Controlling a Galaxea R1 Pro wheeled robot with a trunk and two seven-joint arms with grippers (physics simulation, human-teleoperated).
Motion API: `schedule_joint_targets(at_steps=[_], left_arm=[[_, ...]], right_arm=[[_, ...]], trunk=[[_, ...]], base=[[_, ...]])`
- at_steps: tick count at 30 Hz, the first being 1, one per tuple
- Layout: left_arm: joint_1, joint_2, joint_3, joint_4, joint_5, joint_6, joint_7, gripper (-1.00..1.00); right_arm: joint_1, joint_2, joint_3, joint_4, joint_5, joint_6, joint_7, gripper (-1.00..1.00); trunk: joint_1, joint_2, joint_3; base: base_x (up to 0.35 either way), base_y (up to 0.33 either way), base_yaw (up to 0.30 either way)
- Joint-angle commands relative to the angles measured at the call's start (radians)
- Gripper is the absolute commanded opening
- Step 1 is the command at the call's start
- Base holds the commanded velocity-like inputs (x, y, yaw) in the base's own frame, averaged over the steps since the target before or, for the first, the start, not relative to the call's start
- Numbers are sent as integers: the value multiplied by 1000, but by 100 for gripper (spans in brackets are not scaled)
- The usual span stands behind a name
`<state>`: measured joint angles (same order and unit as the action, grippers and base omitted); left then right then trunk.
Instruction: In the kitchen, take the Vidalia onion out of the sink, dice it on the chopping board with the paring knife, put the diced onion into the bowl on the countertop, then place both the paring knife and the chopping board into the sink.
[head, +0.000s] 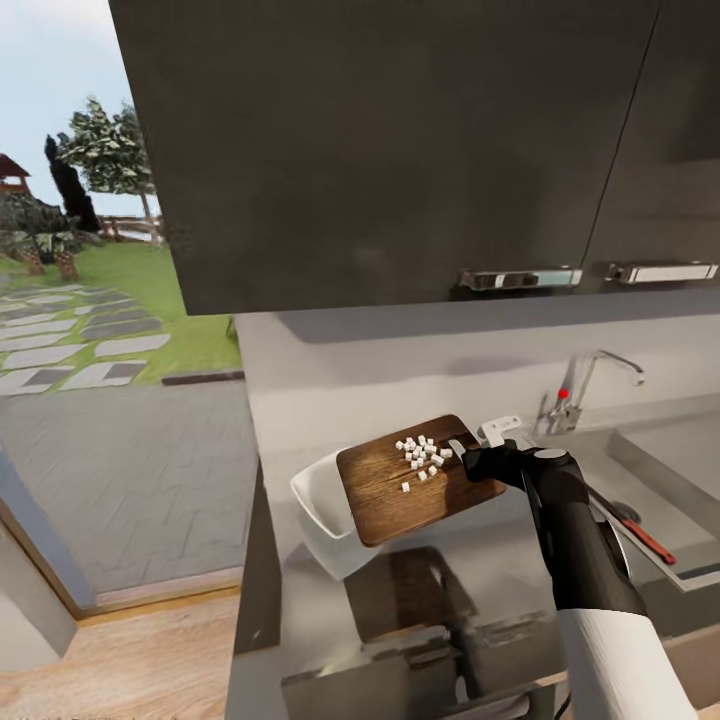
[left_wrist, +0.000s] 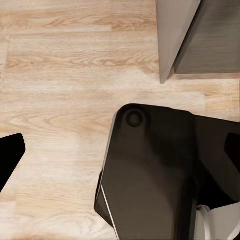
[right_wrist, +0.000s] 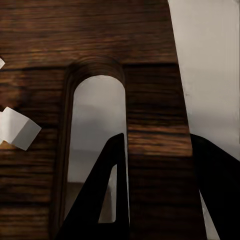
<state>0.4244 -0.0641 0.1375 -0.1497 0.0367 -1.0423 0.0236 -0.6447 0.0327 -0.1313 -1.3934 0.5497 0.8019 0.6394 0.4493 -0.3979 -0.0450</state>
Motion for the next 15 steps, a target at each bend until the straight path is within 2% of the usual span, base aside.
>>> schedule_joint_targets(at_steps=[1, 9, 15], left_arm=[[0, 0, -2, -2, 3, -1, 2, 100], [0, 0, -2, -2, 3, -1, 2, 100], [0, 0, -2, -2, 3, -1, 2, 100]], right_arm=[[-1, 1, -2, -1, 9, 3, 11, -100], [-1, 0, -2, -1, 9, 3, 11, -100], [-1, 1, -2, -1, 7, 3, 11, -100]], trunk=[[1, -2, -1], [1, -2, 10], [1, -2, 12]], base=[[0, 0, 179], [0, 0, 182], [0, 0, 41]])
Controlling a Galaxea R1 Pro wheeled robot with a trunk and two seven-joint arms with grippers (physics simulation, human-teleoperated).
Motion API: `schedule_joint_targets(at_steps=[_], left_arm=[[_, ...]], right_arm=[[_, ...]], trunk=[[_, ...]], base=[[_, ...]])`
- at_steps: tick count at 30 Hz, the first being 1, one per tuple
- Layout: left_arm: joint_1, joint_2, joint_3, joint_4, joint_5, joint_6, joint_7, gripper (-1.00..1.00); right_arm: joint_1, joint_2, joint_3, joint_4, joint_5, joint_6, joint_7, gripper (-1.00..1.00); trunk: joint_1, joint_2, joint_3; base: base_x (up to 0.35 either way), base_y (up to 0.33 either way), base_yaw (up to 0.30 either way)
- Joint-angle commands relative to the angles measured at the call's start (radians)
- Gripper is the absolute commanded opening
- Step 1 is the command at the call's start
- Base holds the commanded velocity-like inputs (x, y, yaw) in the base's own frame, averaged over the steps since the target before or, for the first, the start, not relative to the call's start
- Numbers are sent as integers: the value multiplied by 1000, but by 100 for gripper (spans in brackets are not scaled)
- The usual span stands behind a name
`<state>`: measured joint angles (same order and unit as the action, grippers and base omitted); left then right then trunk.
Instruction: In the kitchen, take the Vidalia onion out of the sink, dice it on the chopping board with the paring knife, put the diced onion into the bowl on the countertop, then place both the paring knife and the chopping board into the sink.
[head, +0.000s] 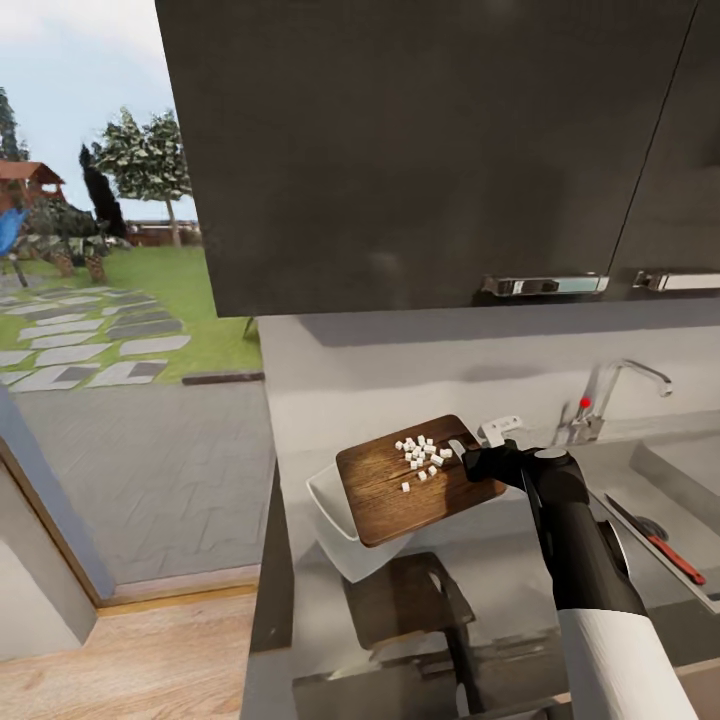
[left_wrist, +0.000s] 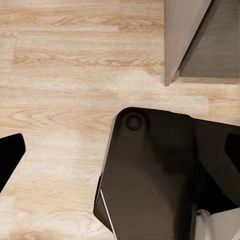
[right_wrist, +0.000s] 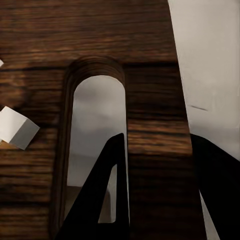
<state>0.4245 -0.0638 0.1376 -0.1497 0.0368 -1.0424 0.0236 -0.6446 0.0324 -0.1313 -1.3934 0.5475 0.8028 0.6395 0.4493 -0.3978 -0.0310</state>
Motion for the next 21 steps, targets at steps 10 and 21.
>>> schedule_joint_targets(at_steps=[10, 21], left_arm=[[-1, 0, -3, -2, 3, -1, 2, 100], [-1, 1, -3, -2, 3, -1, 2, 100]], right_arm=[[-1, 2, -2, 0, 8, 1, 8, -100], [-1, 43, -4, 1, 7, 3, -87, -100]], trunk=[[1, -2, -2], [1, -2, -2]], base=[[0, 0, 1], [0, 0, 0]])
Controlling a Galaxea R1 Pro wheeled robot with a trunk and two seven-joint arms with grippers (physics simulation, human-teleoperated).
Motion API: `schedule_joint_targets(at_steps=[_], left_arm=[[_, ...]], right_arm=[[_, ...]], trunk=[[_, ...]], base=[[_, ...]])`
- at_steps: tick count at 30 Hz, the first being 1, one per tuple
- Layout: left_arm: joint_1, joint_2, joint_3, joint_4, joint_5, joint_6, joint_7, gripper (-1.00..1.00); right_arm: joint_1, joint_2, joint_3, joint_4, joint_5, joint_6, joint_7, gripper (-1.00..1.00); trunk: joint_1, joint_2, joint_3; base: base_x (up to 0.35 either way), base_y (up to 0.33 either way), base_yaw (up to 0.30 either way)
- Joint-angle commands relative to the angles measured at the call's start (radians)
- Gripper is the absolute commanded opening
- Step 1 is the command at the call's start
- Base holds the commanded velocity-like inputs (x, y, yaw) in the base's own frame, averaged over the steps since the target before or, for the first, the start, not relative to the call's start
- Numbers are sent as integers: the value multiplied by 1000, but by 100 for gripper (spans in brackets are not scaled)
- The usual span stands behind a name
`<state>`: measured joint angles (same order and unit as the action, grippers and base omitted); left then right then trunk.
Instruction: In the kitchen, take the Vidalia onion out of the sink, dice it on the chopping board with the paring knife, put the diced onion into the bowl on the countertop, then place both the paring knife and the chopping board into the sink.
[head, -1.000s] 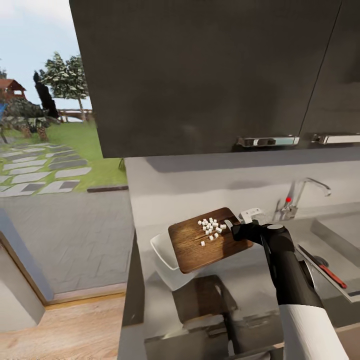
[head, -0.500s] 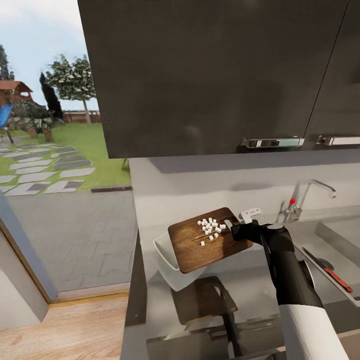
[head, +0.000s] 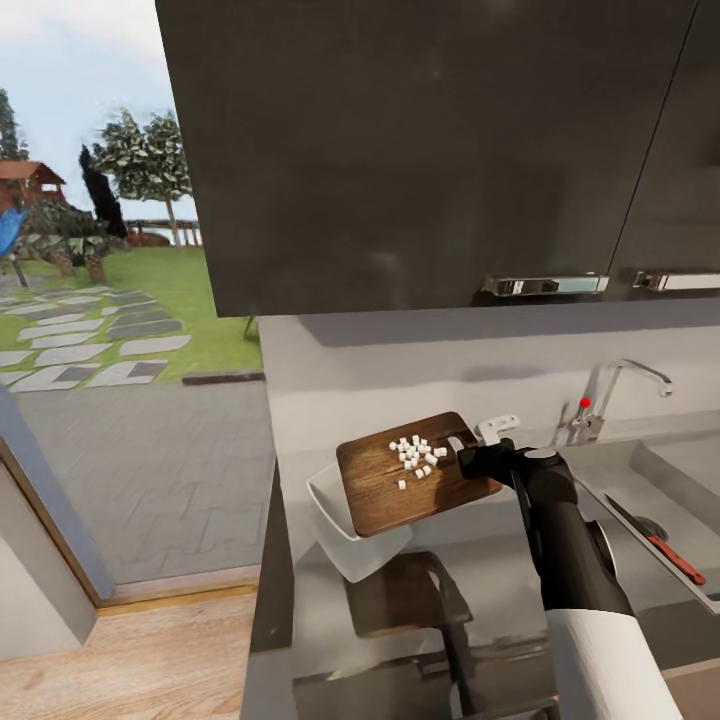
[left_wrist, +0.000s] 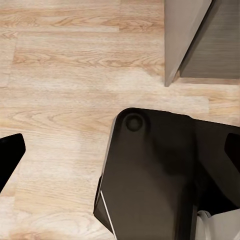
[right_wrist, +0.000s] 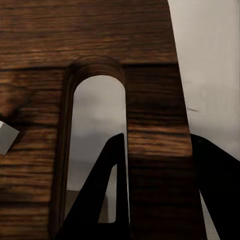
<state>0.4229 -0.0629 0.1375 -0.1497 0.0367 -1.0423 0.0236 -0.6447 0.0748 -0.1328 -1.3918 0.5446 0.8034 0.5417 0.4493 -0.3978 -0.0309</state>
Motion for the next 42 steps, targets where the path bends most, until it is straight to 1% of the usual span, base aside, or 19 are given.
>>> schedule_joint_targets(at_steps=[1, 6, 9, 13, 19, 21, 22, 23, 25, 27, 29, 34, 42], left_arm=[[0, 0, -3, -2, 3, -1, 2, 100], [0, 0, -3, -2, 3, -1, 2, 100], [0, 0, -3, -2, 3, -1, 2, 100], [0, 0, -3, -2, 3, -1, 2, 100], [0, 0, -3, -2, 3, -1, 2, 100], [0, 0, -3, -2, 3, -1, 2, 100], [0, 0, -3, -2, 3, -1, 2, 100], [0, 0, -3, -2, 3, -1, 2, 100], [0, 0, -3, -2, 3, -1, 2, 100], [0, 0, -3, -2, 3, -1, 2, 100], [0, 0, -3, -2, 3, -1, 2, 100], [0, 0, -3, -2, 3, -1, 2, 100], [0, 0, -3, -1, 3, -1, 2, 100]], right_arm=[[-1, 1, -2, -1, 10, 2, 10, -100], [-1, 2, -1, -1, 11, 31, 2, -100], [-1, 2, -1, -1, 11, 45, -27, -100], [-2, 3, -1, -1, 10, 50, -59, -100], [-3, 4, -1, -1, 9, 51, -67, -100], [-4, 5, -1, -1, 10, 51, -87, -100], [-4, 8, 0, 0, 10, 51, -99, -100], [-5, 19, 8, -1, 10, 51, -119, -100], [-5, 38, 38, 0, 9, 52, -146, -100], [-6, 51, 67, -1, 9, 52, -179, -100], [-6, 60, 81, -1, 9, 53, -203, -100], [-6, 82, 92, -1, 10, 67, -221, -100], [-6, 86, 93, -1, 13, 74, -224, -100]], trunk=[[1, -2, -2], [1, -2, -2], [1, -2, -2], [1, -2, -2], [1, -2, -2], [1, -2, -2], [1, -2, -2], [1, -2, -2], [1, -2, -2], [1, -2, -2], [1, -2, -2], [1, -2, -2], [1, -2, -2]], base=[[0, 0, 0], [0, 0, 0], [0, 0, 0], [0, 0, 0], [0, 0, 0], [0, 0, 0], [0, 0, 0], [0, 0, 0], [0, 0, 0], [0, 0, 0], [0, 0, 0], [0, 0, 0], [0, 0, 0]])
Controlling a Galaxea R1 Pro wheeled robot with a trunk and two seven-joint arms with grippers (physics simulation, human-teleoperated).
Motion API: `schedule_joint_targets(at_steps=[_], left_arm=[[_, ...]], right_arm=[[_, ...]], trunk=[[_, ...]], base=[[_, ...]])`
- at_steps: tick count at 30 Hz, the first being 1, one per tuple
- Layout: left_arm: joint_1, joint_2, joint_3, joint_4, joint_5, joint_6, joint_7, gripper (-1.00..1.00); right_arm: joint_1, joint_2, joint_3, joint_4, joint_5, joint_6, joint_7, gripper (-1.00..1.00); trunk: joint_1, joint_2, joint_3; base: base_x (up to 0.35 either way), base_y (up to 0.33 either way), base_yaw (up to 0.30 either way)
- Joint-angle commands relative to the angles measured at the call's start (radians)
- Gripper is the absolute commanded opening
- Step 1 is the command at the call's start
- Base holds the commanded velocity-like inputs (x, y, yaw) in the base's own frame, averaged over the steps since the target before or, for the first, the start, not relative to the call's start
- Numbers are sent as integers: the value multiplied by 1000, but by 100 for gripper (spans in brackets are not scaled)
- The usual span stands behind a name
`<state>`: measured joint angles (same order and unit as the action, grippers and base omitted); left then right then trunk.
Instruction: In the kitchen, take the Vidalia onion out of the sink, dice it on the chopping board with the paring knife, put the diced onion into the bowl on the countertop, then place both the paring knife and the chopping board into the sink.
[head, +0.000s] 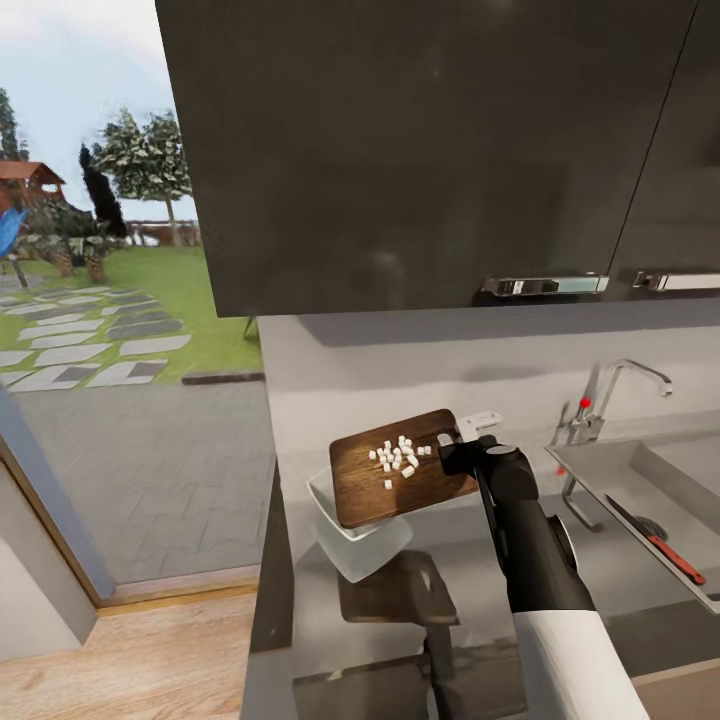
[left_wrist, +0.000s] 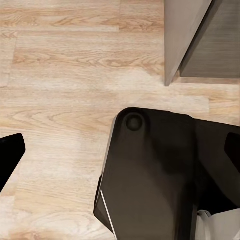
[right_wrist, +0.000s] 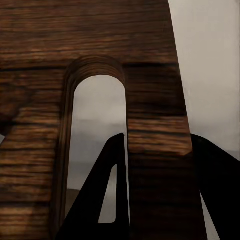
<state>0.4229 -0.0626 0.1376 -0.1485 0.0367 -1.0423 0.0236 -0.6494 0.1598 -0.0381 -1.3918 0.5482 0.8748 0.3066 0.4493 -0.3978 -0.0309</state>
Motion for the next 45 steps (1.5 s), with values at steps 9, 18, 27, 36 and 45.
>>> schedule_joint_targets(at_steps=[9, 18, 27, 36, 45], left_arm=[[0, -2, -3, -2, 3, -1, 2, 100], [0, -2, -3, 0, 3, -1, 2, 100], [0, -2, -3, 0, 3, -1, 2, 100], [0, -2, -3, 0, 3, -1, 2, 100], [0, -2, -3, 0, 3, -1, 2, 100]], right_arm=[[-1, 1, -2, -2, 12, 3, 10, -100], [-1, 1, -1, -2, 10, 3, 10, -100], [-1, 1, 43, -3, 9, 3, 12, -100], [-1, -1, 47, -3, 11, 4, 11, -100], [-1, -2, 47, -3, 13, 48, -4, -100]], trunk=[[1, -2, -2], [1, -2, -2], [1, -2, -2], [1, -2, -2], [1, -2, -2]], base=[[89, -71, 0], [7, -6, 0], [0, 0, 0], [0, 0, 0], [0, 0, 0]])
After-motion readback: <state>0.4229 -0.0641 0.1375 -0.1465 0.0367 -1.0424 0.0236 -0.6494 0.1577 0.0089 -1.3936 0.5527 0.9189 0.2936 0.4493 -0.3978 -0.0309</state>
